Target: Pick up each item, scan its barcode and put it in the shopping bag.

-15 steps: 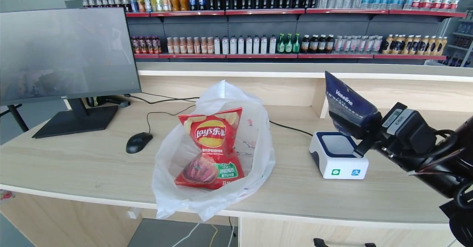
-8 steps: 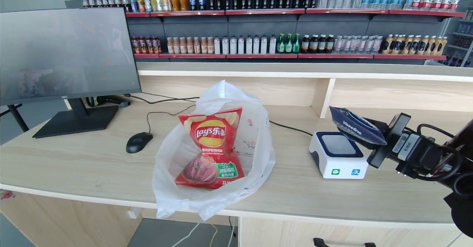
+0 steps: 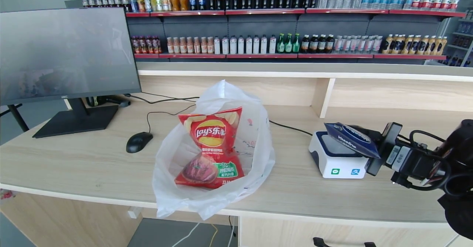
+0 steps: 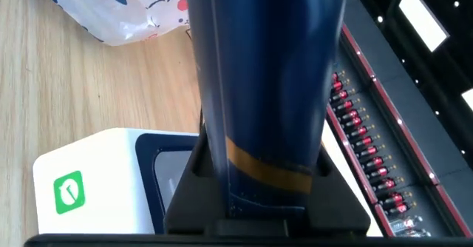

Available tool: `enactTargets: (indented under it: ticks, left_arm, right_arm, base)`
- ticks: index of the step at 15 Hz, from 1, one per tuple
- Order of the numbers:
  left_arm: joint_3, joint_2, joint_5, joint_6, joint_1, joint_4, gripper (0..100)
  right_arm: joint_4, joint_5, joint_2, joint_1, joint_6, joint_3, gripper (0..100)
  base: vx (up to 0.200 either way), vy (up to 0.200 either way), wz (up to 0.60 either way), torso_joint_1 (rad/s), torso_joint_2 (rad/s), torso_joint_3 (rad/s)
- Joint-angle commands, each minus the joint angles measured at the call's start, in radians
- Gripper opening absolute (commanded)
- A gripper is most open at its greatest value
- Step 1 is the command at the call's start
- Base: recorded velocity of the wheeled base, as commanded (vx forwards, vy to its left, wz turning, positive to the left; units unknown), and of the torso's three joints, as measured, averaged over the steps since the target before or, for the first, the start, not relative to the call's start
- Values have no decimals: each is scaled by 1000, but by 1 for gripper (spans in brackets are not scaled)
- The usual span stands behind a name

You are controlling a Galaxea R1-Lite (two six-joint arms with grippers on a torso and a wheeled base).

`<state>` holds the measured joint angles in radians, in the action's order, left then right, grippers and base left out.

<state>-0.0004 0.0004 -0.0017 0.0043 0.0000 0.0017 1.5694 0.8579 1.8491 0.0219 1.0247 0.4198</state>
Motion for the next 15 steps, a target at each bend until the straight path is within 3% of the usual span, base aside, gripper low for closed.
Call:
enactTargets:
  ticks: [1,15]
  left_arm:
    - [0,0,2,0,0,0,100]
    - [0,0,0,0,0,0,100]
  right_arm:
    - [1,1,1,1,0,1,0]
    - [1,1,9,7,18,-4,0]
  base:
    - [0,0,0,0,0,0]
    - [0,0,0,0,0,0]
